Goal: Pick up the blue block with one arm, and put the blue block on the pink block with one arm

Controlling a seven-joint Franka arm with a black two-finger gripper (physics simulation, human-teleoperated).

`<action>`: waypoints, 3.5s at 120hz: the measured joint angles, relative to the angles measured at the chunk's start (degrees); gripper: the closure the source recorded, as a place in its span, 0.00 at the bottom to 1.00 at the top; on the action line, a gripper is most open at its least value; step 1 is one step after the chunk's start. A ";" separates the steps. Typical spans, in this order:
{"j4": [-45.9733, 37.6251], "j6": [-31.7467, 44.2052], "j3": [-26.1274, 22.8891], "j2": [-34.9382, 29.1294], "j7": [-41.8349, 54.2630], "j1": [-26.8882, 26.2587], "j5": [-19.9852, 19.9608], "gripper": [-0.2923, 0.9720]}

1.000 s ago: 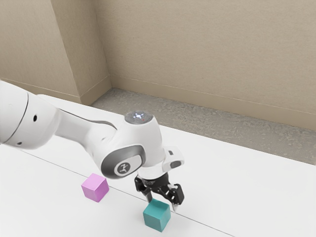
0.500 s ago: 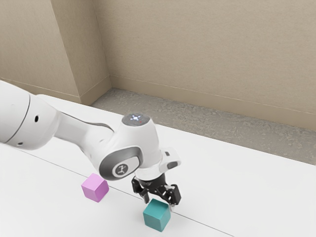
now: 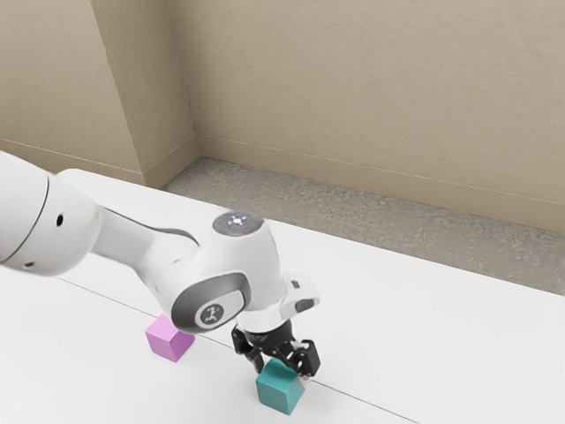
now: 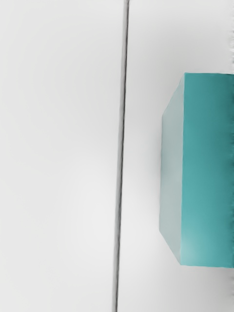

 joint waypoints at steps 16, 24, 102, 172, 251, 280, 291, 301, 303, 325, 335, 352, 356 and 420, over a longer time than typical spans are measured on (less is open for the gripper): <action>-0.26 0.31 -0.01 0.16 0.62 -0.20 -0.03 0.27; -0.40 0.40 -0.01 0.31 0.88 -0.21 -0.03 0.28; -1.28 1.43 0.16 3.04 2.36 -0.28 0.07 0.34; 0.02 1.40 1.34 3.68 3.09 -0.19 0.31 0.35; -1.25 -7.30 15.61 -11.64 4.40 -2.55 3.57 0.48; -1.01 -14.60 26.87 -12.23 11.28 0.89 4.60 0.46; -0.86 -17.06 27.39 -12.28 14.08 0.41 4.66 0.47; -0.59 -19.05 27.83 -12.13 16.72 0.22 4.66 0.47; -0.55 -19.37 27.93 -12.10 17.26 0.23 4.67 0.47; -0.03 -21.50 28.19 -10.39 22.55 0.34 4.73 0.47; 0.54 -21.98 28.20 -9.95 24.59 0.29 4.58 0.47; 0.98 -22.16 28.20 -9.84 27.48 0.28 3.86 0.47; 1.01 -22.04 28.20 -9.84 28.07 0.29 3.69 0.47; -0.80 -13.14 28.13 -12.17 33.43 0.25 0.85 0.48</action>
